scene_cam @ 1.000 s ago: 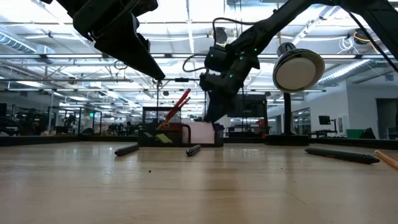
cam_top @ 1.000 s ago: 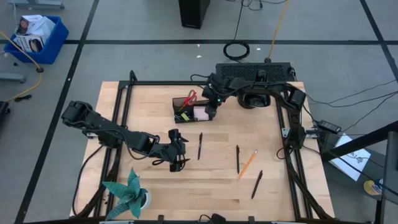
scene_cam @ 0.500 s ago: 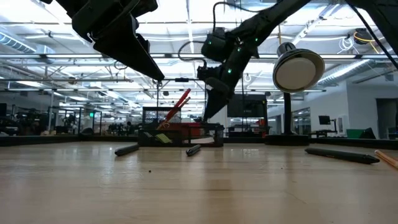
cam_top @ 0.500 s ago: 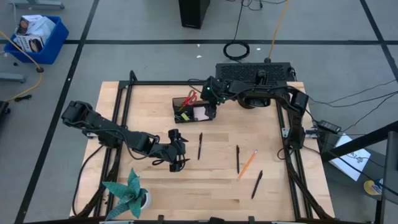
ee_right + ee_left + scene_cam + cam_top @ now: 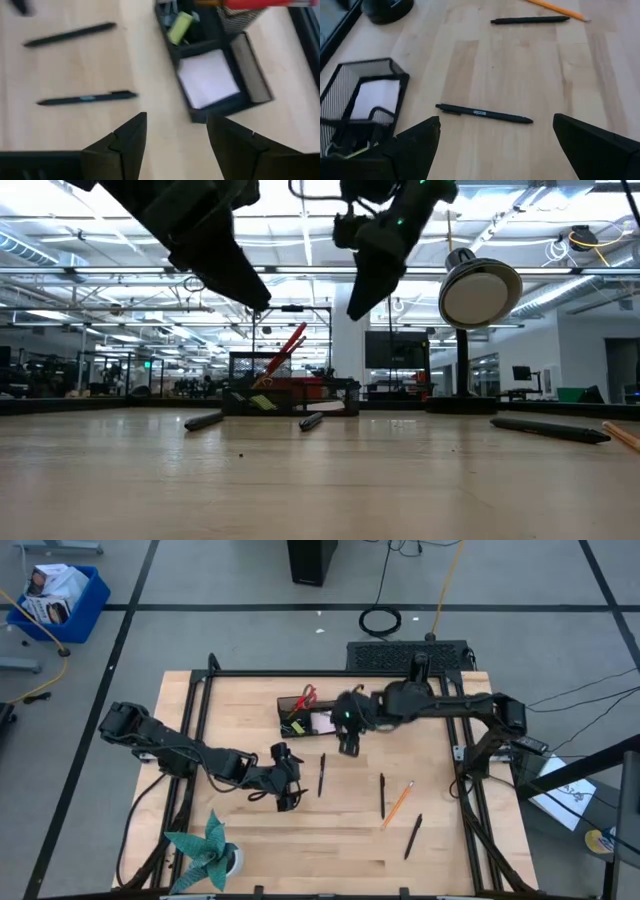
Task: Pick and place office supplies into organizer
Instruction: Put the black pen into the black desk organizer
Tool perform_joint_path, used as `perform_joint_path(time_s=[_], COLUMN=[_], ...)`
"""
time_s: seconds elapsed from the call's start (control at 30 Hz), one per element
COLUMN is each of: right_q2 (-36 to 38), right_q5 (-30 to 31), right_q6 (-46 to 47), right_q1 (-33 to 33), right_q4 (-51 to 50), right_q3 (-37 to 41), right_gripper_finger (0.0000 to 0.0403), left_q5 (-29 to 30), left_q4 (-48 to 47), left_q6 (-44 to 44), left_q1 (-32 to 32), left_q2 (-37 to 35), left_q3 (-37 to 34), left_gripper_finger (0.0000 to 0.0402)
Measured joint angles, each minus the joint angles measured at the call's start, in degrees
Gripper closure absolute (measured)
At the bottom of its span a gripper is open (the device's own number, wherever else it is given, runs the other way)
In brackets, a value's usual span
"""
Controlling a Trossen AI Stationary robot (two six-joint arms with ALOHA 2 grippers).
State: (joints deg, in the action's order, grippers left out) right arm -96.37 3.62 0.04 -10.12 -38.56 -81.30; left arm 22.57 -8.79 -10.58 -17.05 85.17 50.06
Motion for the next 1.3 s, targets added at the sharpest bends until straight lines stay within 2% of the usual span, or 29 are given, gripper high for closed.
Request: perform_joint_path(time_s=[0.13,0.3,0.37,0.5,0.67,0.83,0.97,1.1,1.3], right_q2=[2.38,4.43,5.32,7.71,12.59,15.23,15.18,14.89,15.11], right_q5=[4.5,6.91,6.9,5.96,6.69,12.75,9.55,8.28,7.43], right_q6=[3.73,11.39,13.96,20.31,29.86,36.29,40.98,43.95,54.54], right_q1=[4.88,9.63,11.58,15.51,21.78,27.25,29.97,30.48,30.72], right_q4=[4.28,13.06,19.09,28.08,27.66,29.04,35.19,41.44,38.04], right_q3=[6.43,17.35,22.42,31.33,37.21,39.25,40.48,41.46,41.53], right_gripper_finger=[0.021,0.0216,0.0219,0.0224,0.023,0.0232,0.0232,0.0233,0.0244], left_q5=[-1.21,-3.27,-4.29,-1.24,-1.47,-1.05,-1.13,-3.75,-4.55], left_q4=[1.71,12.73,14.63,14.43,11.17,11.94,12.15,11.49,12.24], left_q6=[-12.27,-21.16,-20.61,-20.3,-19.44,-15.79,-12.19,-8.07,-1.6], left_q1=[1.52,1.61,1.35,0.37,-0.04,-0.45,-0.34,-0.34,-0.29], left_q2=[0.0,-0.02,-0.02,-0.02,-0.02,-0.02,-0.02,-0.02,-0.02], left_q3=[-0.01,-0.01,0.0,0.0,0.0,0.0,0.0,0.0,0.0], left_gripper_finger=[0.0011,0.0011,0.0011,0.0011,0.0011,0.0011,0.0012,0.0015,0.0075])
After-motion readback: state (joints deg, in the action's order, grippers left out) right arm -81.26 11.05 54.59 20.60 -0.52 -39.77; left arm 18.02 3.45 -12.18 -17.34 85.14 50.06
